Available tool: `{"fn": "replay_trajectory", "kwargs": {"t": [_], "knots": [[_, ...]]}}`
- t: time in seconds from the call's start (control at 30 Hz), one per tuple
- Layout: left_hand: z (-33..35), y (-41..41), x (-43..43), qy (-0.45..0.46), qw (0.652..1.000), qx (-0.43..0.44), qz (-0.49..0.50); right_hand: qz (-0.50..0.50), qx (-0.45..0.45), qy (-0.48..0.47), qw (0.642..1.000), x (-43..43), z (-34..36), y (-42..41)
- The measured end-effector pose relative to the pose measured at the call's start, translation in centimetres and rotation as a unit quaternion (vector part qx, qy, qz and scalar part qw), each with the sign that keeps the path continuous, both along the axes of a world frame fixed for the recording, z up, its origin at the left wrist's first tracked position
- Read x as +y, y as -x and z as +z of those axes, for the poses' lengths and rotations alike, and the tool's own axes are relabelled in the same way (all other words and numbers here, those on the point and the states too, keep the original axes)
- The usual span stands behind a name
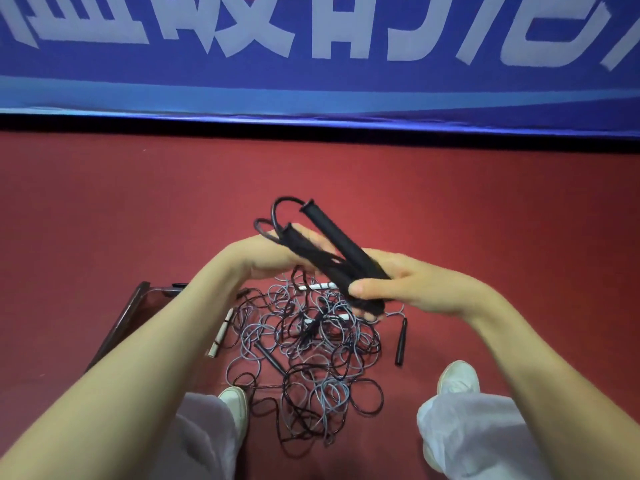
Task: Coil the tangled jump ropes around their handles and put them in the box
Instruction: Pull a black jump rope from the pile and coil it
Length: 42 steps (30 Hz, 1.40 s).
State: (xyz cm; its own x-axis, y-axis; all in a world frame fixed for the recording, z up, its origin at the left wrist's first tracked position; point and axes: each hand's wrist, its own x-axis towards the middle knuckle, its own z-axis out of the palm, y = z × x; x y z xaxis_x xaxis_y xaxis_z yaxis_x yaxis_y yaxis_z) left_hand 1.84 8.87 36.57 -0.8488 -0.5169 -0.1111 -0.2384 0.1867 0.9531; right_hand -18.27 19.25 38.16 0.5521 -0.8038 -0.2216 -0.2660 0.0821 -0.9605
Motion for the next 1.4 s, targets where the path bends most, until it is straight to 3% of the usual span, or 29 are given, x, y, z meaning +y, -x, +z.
{"fn": "replay_trajectory", "kwargs": {"t": [0.1, 0.2, 0.33, 0.43, 0.57, 0.7, 0.77, 0.83, 0.9, 0.93, 1.03, 1.17, 1.23, 1.4], "knots": [[0.0, -0.5, -0.3, -0.011, 0.995, -0.051, -0.086, 0.071, 0.143, -0.048, 0.986, 0.8, -0.1, -0.6], [-0.8, -0.3, -0.8, 0.012, 0.994, -0.082, -0.068, 0.090, 0.294, 0.009, 0.952, 1.0, 0.1, -0.8], [-0.2, 0.4, -0.4, -0.037, 0.991, -0.127, -0.008, 0.114, 0.419, 0.050, 0.899, 1.4, -0.2, -1.2], [0.3, 1.6, 0.5, 0.088, 0.980, -0.178, 0.016, 0.091, 0.496, 0.060, 0.861, 1.4, -1.5, -2.2], [1.0, 3.3, 1.8, 0.277, 0.942, -0.144, 0.122, -0.063, 0.545, 0.145, 0.823, 0.1, -2.6, -2.0], [1.0, 4.1, 3.0, 0.353, 0.906, -0.164, 0.166, -0.172, 0.571, 0.161, 0.786, -1.2, -2.9, -1.2], [0.7, 4.3, 3.4, 0.284, 0.927, -0.168, 0.177, -0.230, 0.560, 0.166, 0.779, -1.6, -2.8, -0.7], [0.7, 4.5, 3.6, 0.063, 0.976, -0.101, 0.182, -0.292, 0.513, 0.190, 0.785, -2.0, -2.4, -0.3], [0.8, 4.7, 3.7, -0.179, 0.967, -0.007, 0.182, -0.336, 0.428, 0.206, 0.813, -2.1, -2.0, -0.3], [0.9, 4.7, 3.5, -0.238, 0.954, 0.023, 0.181, -0.348, 0.387, 0.206, 0.829, -2.1, -1.8, -0.4], [1.2, 4.4, 3.3, -0.241, 0.954, 0.048, 0.174, -0.370, 0.293, 0.219, 0.854, -2.3, -1.3, -0.7], [1.1, 3.9, 2.7, -0.091, 0.969, 0.089, 0.212, -0.383, 0.206, 0.219, 0.874, -2.2, -0.8, -0.6], [1.0, 3.6, 2.4, -0.057, 0.971, 0.095, 0.213, -0.379, 0.157, 0.200, 0.890, -2.3, -0.8, -0.6], [1.0, 3.1, 2.0, -0.090, 0.963, 0.152, 0.205, -0.310, -0.024, 0.149, 0.939, -1.6, 0.0, -0.5]]}}
